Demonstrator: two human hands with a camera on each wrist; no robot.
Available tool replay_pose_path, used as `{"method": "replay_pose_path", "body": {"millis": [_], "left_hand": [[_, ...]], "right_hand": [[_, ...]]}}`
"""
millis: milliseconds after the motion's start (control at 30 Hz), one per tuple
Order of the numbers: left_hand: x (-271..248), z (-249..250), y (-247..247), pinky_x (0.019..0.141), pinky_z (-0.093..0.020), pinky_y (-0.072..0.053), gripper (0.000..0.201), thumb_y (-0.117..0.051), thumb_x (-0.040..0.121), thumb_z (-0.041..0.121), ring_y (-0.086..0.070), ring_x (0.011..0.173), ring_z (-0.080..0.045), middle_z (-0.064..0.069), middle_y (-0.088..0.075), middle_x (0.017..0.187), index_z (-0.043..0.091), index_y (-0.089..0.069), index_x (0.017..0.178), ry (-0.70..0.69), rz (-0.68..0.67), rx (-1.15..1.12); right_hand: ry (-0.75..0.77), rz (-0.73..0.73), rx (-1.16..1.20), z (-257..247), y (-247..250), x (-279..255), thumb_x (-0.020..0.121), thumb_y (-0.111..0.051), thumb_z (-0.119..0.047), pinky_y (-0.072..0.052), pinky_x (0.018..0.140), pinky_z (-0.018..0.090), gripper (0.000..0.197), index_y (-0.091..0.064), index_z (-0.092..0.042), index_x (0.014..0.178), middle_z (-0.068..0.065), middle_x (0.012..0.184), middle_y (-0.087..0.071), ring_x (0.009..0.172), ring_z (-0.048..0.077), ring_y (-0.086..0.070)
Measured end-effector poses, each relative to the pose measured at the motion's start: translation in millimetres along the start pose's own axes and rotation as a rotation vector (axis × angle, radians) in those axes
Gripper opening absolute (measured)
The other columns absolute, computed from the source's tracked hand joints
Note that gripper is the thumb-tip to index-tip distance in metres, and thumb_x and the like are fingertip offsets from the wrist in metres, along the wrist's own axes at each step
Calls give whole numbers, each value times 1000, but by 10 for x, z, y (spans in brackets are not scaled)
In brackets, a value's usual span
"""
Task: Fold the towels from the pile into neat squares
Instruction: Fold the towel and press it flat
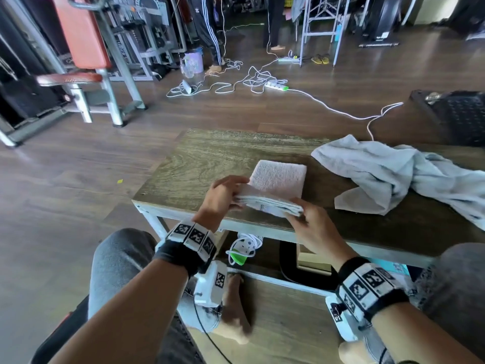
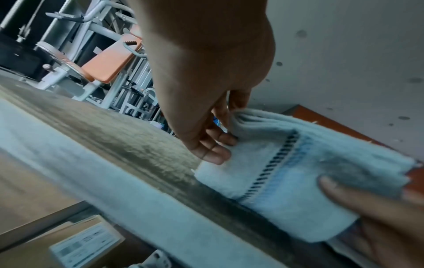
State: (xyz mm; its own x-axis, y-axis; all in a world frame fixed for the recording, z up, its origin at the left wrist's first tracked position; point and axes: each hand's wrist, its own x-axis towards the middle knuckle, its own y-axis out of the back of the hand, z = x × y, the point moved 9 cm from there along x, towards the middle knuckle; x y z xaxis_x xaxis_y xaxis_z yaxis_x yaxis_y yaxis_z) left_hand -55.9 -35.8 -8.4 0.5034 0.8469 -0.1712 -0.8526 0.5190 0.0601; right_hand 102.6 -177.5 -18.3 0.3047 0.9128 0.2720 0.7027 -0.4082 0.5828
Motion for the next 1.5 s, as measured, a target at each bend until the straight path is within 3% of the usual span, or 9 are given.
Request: {"method": "replay_pose_path", "body": {"millis": [133, 233, 500, 633, 900, 1000, 1100, 1267, 1500], "left_hand": [[29, -253, 44, 72, -26, -58, 45, -57, 82, -18, -64, 84, -22, -6, -62, 109, 13, -60, 114, -139, -66, 404], [-4, -487, -81, 83, -32, -58, 45, -76, 75, 0, -66, 97, -21, -2, -63, 108, 15, -57, 113, -97, -182, 695], [12, -255, -63, 48, -16, -36, 25, -75, 82, 36, -48, 49, -3, 12, -54, 57, 17, -65, 69, -32, -43, 535], [117, -316, -49, 49, -24, -28, 42, -75, 82, 39, -39, 55, -13, 0, -45, 62, -2, -67, 84, 56, -38, 664], [239, -211, -96, 58, -33, -47, 26, -71, 85, 37, -54, 63, -16, -2, -63, 73, 12, -67, 91, -42, 29, 593], [286, -216, -161, 47, -19, -39, 20, -70, 87, 35, -49, 57, -10, 4, -59, 69, 16, -67, 93, -50, -29, 685], [400, -139, -144, 40, -11, -36, 15, -69, 89, 28, -50, 53, -7, 5, -63, 75, 16, -67, 98, -74, -11, 727], [517, 165, 109, 81, -29, -42, 25, -65, 88, 19, -56, 100, -23, -4, -64, 111, 20, -58, 112, -266, 322, 979], [310, -63, -455, 107, -46, -40, 50, -53, 92, 52, -49, 122, -25, -4, -55, 135, 29, -54, 137, -427, -136, 1155]], "right_hand": [[-88, -46, 162, 55, 40, -64, 98, -58, -38, -38, 59, 31, 31, -70, -11, 103, 14, 69, -57, 63, 8, -45], [-206, -78, 218, 133, 11, -71, 97, -60, -39, -32, 57, 31, 40, -68, 0, 96, -2, 64, -43, 58, 7, -39], [-505, 87, 335, 349, 188, 95, 91, -67, -37, -59, 82, 56, 37, -68, -1, 88, 20, 95, -73, 90, 32, -73], [-678, -23, 380, 590, 45, 39, 93, -66, -21, -62, 81, 50, 13, -72, -10, 89, 13, 100, -75, 92, 25, -73], [-579, 162, 245, 674, 239, 200, 93, -68, -30, -61, 80, 46, 11, -59, -24, 94, 4, 100, -70, 91, 20, -70], [-454, 146, -82, 585, 300, 220, 94, -65, -32, -46, 93, 31, 38, -53, -12, 124, 8, 125, -57, 111, 21, -58], [-352, -20, -285, 455, 154, 251, 98, -58, -37, -28, 117, 42, 67, -30, -8, 152, 13, 152, -35, 141, 33, -31], [-373, -123, -228, 442, 7, 286, 97, -54, -49, -50, 95, 46, 46, -52, -19, 132, 1, 108, -68, 111, 27, -58], [-284, -166, -159, 239, -134, 293, 97, -63, -28, -41, 59, 8, 23, -60, -16, 117, -11, 89, -62, 75, -2, -58]]}}
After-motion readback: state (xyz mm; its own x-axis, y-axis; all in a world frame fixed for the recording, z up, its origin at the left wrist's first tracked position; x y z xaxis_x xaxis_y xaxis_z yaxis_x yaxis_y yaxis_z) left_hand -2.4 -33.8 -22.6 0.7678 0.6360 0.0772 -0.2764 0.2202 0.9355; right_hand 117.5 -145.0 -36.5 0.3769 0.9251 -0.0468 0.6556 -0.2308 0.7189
